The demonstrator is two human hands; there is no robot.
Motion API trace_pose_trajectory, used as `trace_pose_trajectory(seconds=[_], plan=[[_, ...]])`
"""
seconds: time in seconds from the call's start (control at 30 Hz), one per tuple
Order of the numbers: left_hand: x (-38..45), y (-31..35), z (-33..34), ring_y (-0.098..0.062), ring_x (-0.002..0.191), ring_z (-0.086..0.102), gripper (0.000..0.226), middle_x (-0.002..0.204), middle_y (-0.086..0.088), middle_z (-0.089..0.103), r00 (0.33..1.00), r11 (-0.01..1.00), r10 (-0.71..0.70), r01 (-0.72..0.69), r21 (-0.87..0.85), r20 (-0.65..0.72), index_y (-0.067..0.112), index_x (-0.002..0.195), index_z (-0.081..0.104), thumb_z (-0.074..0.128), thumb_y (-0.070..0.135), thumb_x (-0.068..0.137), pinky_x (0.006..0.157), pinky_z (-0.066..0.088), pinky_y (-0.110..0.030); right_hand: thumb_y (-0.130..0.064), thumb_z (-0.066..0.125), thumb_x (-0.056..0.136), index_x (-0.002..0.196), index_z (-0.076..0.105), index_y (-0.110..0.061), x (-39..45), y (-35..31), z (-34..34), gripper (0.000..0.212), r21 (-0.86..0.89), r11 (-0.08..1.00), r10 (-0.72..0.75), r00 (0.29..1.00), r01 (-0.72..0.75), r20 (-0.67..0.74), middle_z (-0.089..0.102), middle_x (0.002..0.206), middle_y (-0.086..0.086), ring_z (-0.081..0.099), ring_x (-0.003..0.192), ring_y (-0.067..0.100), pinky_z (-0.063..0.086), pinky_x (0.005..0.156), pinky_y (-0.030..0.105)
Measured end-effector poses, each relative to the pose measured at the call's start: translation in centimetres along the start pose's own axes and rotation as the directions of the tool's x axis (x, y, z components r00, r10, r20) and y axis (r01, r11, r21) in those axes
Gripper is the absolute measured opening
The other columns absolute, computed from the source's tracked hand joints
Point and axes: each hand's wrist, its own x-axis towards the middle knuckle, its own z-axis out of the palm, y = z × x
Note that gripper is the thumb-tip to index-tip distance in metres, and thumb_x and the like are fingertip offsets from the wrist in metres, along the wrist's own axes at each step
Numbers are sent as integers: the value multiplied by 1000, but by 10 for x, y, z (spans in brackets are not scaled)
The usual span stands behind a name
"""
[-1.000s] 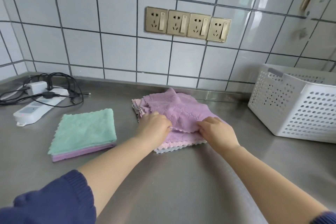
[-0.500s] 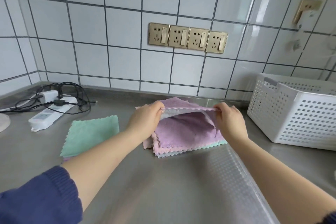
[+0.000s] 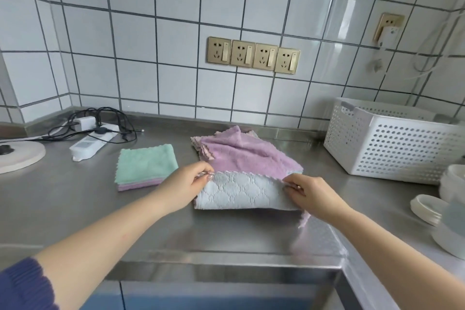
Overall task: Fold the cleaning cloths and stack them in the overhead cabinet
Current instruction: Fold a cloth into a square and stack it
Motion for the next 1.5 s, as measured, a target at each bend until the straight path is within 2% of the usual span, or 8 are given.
trace_pose_trajectory(seconds=[0.3,0.47,0.77,0.9,1.07,1.17,1.33,1.5], plan=[[-54,4,2,1,36,44,9,60,3,40,916,982,-168,186,-16,363,25,95,52,46,20,98,45,37,-13,-19,49,86,81,52,-36,-38,-31,-7,18,-84,995,85,847,-47,525,54,81,-15,49,70,7,41,68,20],[-56,5,-2,-11,62,48,8,78,-4,53,955,985,-169,153,81,242,21,97,54,46,20,97,57,37,-24,-18,53,83,121,47,-26,-50,-25,-14,39,-220,970,217,762,-99,611,54,109,-7,60,90,15,53,81,25],[-58,30,-11,-11,51,41,11,68,6,52,981,997,59,-50,53,-183,21,97,55,47,14,95,50,29,-25,-15,54,80,107,63,-24,-39,-14,-48,29,-325,928,236,963,-183,131,68,101,-2,62,90,21,53,82,34],[-54,26,-23,-9,54,41,13,66,7,46,956,998,26,-10,56,-293,14,102,55,45,12,96,52,30,-23,-17,54,80,86,56,-25,-38,-10,-43,10,-471,866,272,949,-169,160,60,83,-3,57,79,22,46,63,30],[-57,16,-30,-8,60,47,11,72,6,54,976,997,-60,49,-55,-208,22,98,56,48,15,95,54,34,-24,-14,60,84,80,62,-17,-44,-4,-38,6,-44,968,251,951,-247,182,62,75,-3,58,74,16,44,63,24],[-58,12,-26,-9,69,52,10,86,3,59,982,974,-180,169,-151,-55,21,100,59,52,16,93,62,38,-25,-13,60,90,92,65,-4,-57,2,-35,10,500,697,328,849,-513,414,66,82,6,63,74,16,55,78,28],[-56,-2,-10,-9,64,47,19,82,4,51,935,945,-328,325,48,132,18,111,52,52,16,92,51,31,-20,-18,58,92,102,65,-6,-64,12,-16,16,369,636,438,711,-678,550,65,74,4,58,52,11,54,56,23],[-40,-16,1,-9,63,42,31,91,-3,49,918,918,-391,394,-37,65,11,121,44,51,9,91,52,30,-21,-21,52,93,95,65,-4,-38,27,5,22,360,676,556,766,-643,324,62,77,8,55,54,16,56,62,28]])
